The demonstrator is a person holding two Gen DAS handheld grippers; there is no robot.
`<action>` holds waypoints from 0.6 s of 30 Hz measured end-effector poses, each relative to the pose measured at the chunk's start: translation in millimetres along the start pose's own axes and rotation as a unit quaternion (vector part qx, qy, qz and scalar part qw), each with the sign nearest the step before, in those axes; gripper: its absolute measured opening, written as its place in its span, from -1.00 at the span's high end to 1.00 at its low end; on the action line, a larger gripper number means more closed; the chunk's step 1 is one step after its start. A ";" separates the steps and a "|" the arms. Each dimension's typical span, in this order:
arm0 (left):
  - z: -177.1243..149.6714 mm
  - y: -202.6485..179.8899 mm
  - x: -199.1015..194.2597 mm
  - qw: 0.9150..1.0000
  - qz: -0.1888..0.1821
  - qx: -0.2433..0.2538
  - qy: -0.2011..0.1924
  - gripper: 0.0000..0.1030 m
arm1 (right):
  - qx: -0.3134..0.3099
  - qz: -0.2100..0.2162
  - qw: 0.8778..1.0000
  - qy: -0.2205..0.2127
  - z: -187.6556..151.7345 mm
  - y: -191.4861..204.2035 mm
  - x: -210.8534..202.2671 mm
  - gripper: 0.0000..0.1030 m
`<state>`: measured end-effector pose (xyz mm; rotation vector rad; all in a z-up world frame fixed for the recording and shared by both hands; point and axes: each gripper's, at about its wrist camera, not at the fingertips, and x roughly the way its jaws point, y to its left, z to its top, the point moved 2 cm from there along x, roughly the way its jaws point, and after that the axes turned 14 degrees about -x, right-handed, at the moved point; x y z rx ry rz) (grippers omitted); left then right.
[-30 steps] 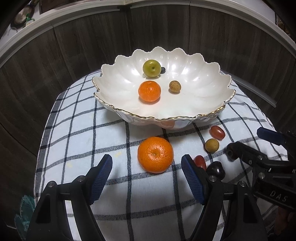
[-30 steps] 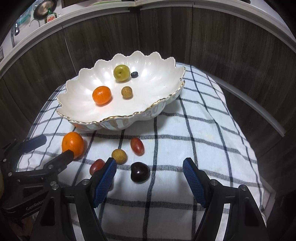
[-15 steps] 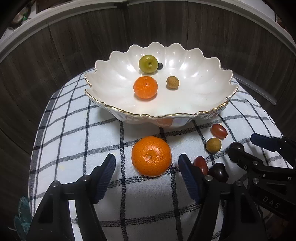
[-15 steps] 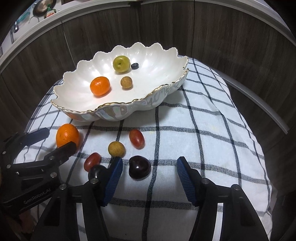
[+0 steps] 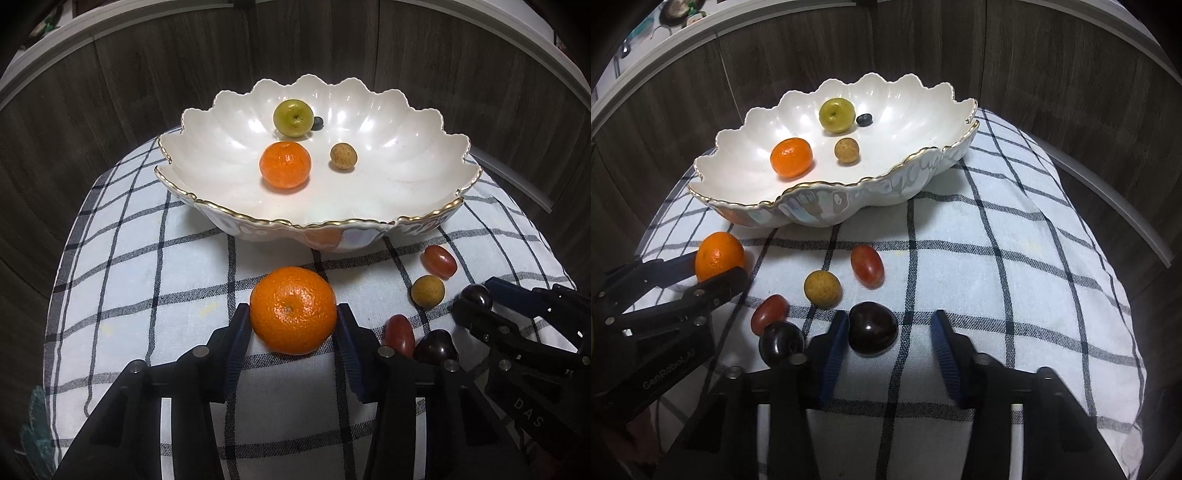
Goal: Organize fruits
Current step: 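Grasp the mandarin with the left tool while the right tool grasps a dark red plum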
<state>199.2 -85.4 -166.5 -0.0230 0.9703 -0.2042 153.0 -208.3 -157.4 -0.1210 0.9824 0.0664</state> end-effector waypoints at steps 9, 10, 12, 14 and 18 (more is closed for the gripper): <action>0.0 1.4 -6.8 1.000 -0.002 -0.009 -0.003 0.15 | -0.009 0.005 1.000 -0.007 0.2 6.2 -1.8 0.48; 0.2 0.7 -8.8 1.000 -0.001 -0.009 -0.005 0.15 | -0.008 0.004 1.000 -0.007 0.3 5.9 -2.1 0.48; 0.6 0.1 -11.6 1.000 -0.003 -0.009 -0.007 0.15 | -0.007 0.004 1.000 -0.009 0.9 5.3 -3.9 0.48; 1.5 -0.8 -15.1 1.000 -0.003 -0.010 -0.010 0.15 | -0.005 0.005 1.000 -0.011 2.1 4.3 -5.8 0.48; 3.9 -2.0 -22.2 1.000 -0.005 -0.012 -0.014 0.15 | -0.003 0.005 1.000 -0.015 3.8 3.7 -10.8 0.48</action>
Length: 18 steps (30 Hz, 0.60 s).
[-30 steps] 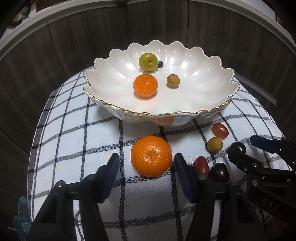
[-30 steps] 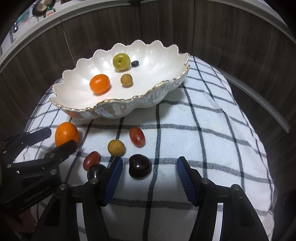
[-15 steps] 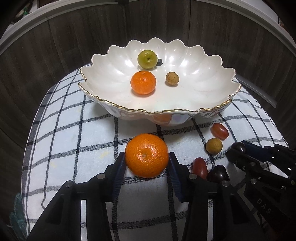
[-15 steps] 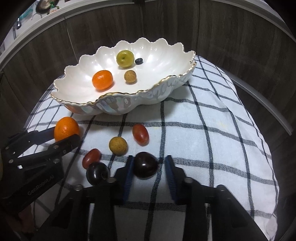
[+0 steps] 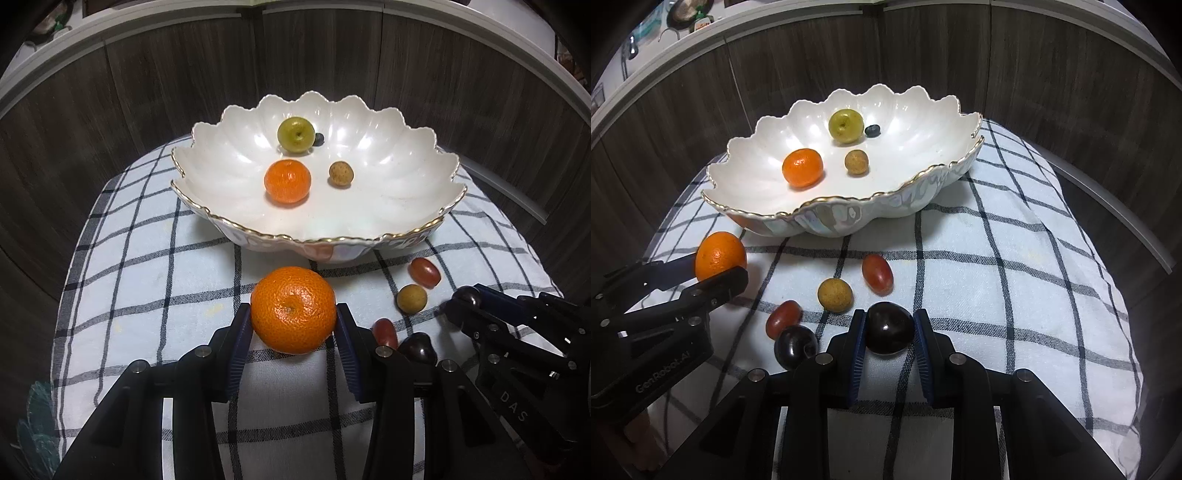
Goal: Organize fruits
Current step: 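Grasp the mandarin with the left tool while the right tool grasps a dark red plum, then lift and carry the mandarin and dark red plum over the bowl with both tools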
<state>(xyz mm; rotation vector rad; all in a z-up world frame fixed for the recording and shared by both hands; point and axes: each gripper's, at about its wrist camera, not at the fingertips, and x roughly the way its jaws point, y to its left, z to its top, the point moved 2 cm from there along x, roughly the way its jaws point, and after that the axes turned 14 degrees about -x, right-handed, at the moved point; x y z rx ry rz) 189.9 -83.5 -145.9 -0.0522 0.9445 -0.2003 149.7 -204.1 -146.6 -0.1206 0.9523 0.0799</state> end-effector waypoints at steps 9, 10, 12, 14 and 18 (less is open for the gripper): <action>4.7 -3.0 -19.2 1.000 -0.003 0.000 -0.014 0.15 | 0.004 -0.002 1.000 -0.014 5.9 -0.5 -13.9 0.48; 5.2 -3.4 -21.8 1.000 -0.003 0.000 -0.016 0.15 | 0.004 -0.003 1.000 -0.016 6.7 -0.4 -15.7 0.48; 6.1 -3.7 -25.1 1.000 -0.003 -0.001 -0.018 0.15 | 0.004 -0.004 1.000 -0.019 8.0 -0.3 -18.9 0.48; 6.8 -3.6 -28.8 1.000 -0.003 -0.002 -0.021 0.15 | 0.002 -0.005 1.000 -0.024 9.6 -0.1 -22.8 0.48; 10.9 -2.4 -37.9 1.000 -0.005 -0.005 -0.029 0.15 | 0.000 -0.009 0.999 -0.031 14.4 -0.3 -29.6 0.48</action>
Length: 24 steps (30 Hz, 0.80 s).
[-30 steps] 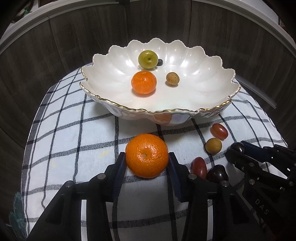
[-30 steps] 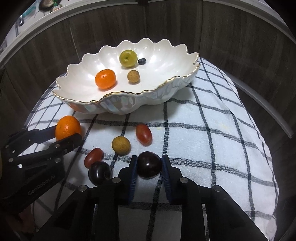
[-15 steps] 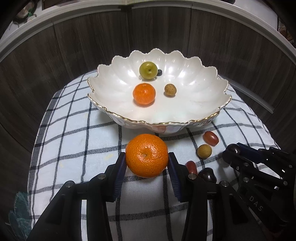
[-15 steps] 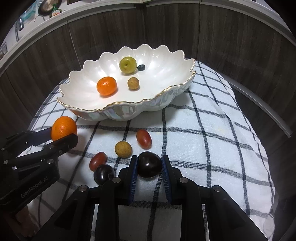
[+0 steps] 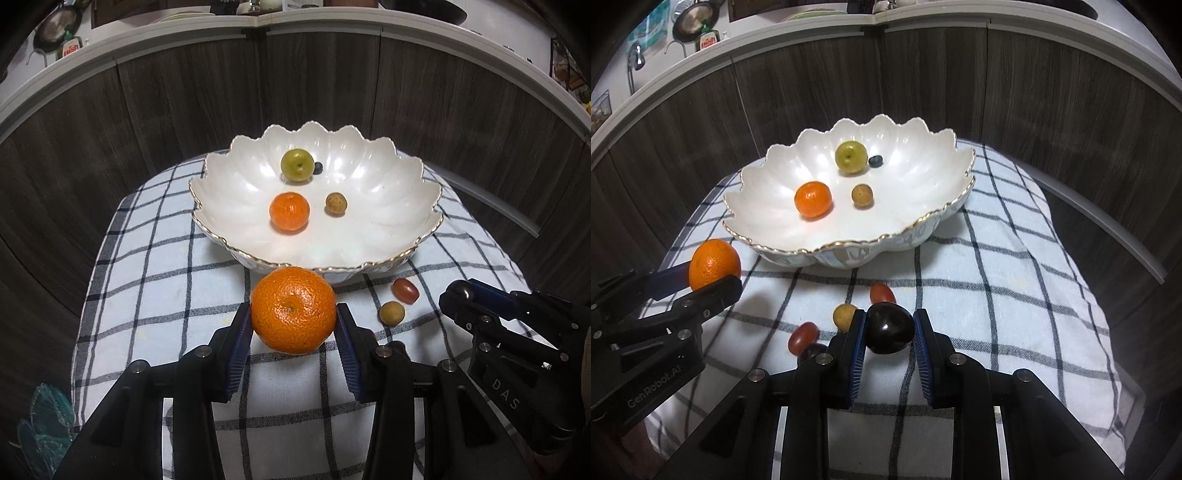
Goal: Organize fruits
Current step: 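Lift and carry the mandarin and dark red plum over the bowl with both tools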
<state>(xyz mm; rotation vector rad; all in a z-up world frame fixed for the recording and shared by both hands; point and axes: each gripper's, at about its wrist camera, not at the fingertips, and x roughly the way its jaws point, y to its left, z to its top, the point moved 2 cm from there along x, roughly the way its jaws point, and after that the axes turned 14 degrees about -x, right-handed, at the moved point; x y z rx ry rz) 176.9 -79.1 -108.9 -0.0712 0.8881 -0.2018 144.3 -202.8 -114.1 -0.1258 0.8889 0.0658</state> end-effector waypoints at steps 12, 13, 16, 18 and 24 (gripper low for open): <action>21.4 -8.6 -18.4 1.000 -0.006 0.003 -0.022 0.15 | -0.001 -0.010 1.000 -0.022 19.9 -9.5 -16.9 0.48; 23.1 -9.0 -19.1 1.000 -0.006 0.004 -0.024 0.15 | -0.001 -0.011 1.000 -0.023 21.7 -11.1 -17.6 0.48; 28.0 -11.0 -18.9 1.000 -0.008 0.005 -0.025 0.15 | -0.003 -0.016 0.999 -0.028 26.6 -16.1 -19.5 0.48; 30.5 -12.3 -18.2 1.000 -0.009 0.004 -0.025 0.15 | -0.004 -0.018 0.999 -0.031 30.2 -19.3 -20.6 0.48; 39.4 -16.4 -13.8 1.000 -0.015 -0.001 -0.023 0.15 | -0.014 -0.027 0.999 -0.044 45.6 -26.7 -24.2 0.48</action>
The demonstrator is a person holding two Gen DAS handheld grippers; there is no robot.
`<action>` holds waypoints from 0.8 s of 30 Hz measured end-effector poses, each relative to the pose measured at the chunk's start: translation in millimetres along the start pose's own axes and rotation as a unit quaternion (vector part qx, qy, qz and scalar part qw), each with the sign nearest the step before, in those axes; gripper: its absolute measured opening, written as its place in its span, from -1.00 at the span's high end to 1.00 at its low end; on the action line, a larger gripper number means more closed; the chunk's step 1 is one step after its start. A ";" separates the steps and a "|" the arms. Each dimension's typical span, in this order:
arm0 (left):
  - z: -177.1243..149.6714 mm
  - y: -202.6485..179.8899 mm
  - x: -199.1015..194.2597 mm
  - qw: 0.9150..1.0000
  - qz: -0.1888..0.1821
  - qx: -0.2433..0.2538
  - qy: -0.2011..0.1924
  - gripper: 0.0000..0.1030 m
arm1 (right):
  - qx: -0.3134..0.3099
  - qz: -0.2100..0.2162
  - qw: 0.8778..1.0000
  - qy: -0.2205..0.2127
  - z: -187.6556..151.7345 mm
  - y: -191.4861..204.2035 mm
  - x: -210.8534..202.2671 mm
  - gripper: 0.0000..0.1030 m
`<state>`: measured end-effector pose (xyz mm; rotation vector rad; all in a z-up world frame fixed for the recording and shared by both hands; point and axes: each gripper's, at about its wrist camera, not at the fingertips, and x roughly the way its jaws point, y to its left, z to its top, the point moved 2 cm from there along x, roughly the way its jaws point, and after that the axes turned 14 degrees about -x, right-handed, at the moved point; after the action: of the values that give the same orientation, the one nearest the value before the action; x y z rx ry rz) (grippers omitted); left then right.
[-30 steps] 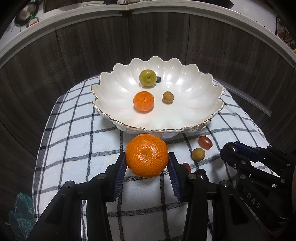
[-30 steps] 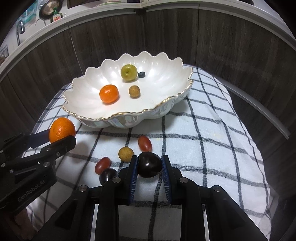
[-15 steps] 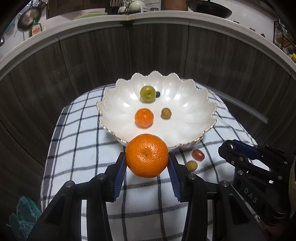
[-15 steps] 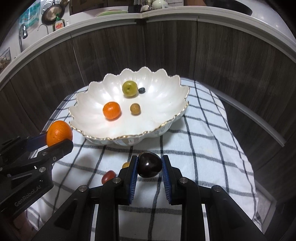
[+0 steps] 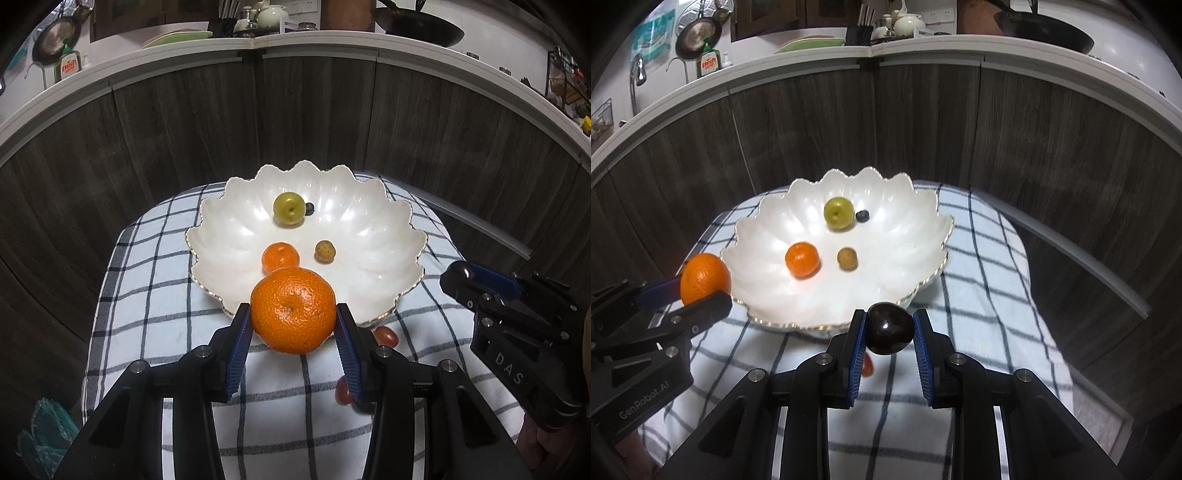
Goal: Organize fruits
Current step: 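Lift and carry the mandarin and dark red plum over the bowl with both tools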
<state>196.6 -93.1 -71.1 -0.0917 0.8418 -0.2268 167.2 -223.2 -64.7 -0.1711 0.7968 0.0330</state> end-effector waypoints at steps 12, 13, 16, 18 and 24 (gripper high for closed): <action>15.3 -7.8 16.4 1.000 -0.004 -0.002 0.007 0.15 | -0.015 0.005 1.000 -0.002 20.5 -11.3 14.6 0.48; 16.4 -7.9 18.1 1.000 -0.005 -0.003 0.008 0.15 | -0.016 0.008 1.000 -0.001 22.0 -12.0 17.4 0.48; 18.2 -8.9 22.7 1.000 -0.004 0.000 0.011 0.15 | -0.018 0.011 1.000 0.002 25.7 -14.1 24.0 0.48; 18.8 -8.6 25.9 1.000 -0.005 -0.001 0.015 0.15 | -0.017 0.013 1.000 0.004 28.4 -15.5 28.0 0.48; 20.1 -7.4 39.2 1.000 -0.005 -0.002 0.030 0.15 | -0.015 0.020 1.000 0.008 38.4 -18.3 40.6 0.48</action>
<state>235.7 -109.7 -85.1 -0.0941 0.9010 -0.2388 224.5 -236.3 -64.8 -0.1833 0.8157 0.0823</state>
